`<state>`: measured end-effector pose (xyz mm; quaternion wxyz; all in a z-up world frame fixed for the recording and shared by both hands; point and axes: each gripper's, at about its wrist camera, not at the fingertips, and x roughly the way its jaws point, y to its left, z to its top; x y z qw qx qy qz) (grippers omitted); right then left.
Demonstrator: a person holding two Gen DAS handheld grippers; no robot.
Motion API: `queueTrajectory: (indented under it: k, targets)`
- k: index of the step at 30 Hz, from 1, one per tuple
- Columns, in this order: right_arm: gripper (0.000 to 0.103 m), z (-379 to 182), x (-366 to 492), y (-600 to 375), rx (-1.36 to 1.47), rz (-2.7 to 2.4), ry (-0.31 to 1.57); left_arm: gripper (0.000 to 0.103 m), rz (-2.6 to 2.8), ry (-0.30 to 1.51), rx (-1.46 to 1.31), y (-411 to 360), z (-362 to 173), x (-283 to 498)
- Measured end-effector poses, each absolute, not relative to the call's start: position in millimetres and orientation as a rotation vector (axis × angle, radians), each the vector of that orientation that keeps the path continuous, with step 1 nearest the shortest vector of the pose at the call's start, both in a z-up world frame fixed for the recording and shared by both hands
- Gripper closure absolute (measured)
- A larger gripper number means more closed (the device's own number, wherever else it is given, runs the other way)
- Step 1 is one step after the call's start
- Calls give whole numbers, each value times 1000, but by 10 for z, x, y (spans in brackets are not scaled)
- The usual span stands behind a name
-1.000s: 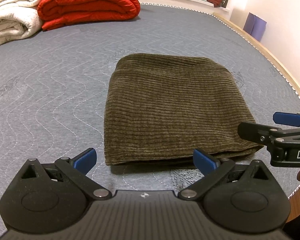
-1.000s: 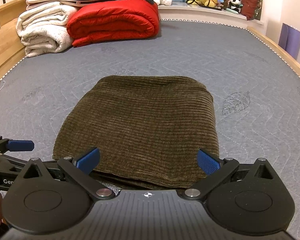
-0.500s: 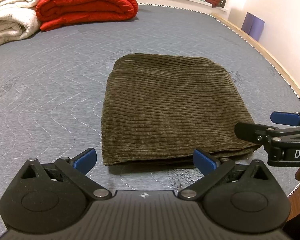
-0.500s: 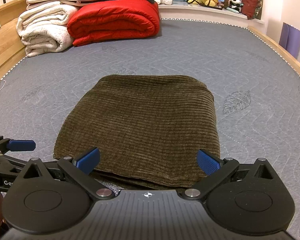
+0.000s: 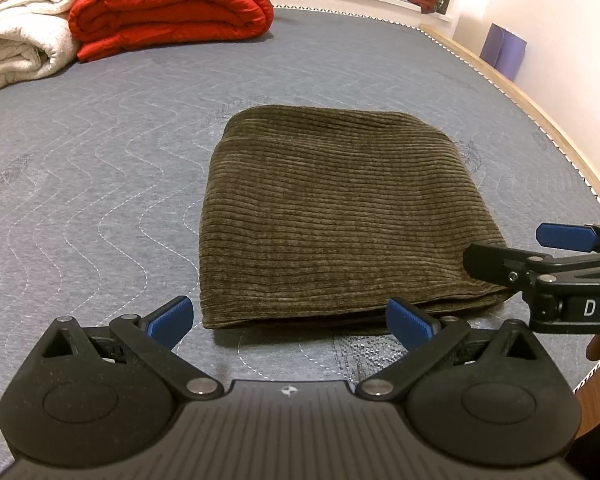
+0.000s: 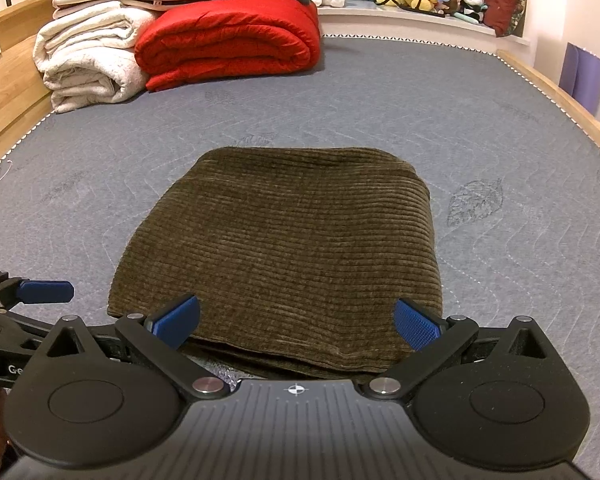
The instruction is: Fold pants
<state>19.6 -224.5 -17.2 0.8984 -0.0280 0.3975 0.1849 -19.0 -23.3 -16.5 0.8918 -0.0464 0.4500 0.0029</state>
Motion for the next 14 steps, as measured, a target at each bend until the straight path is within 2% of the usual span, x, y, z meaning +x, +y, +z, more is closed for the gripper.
queueTrajectory:
  k: [14]
  targets:
    - [1, -193, 204, -2241, -55, 387, 827, 0, -16, 920, -89, -255, -164, -199]
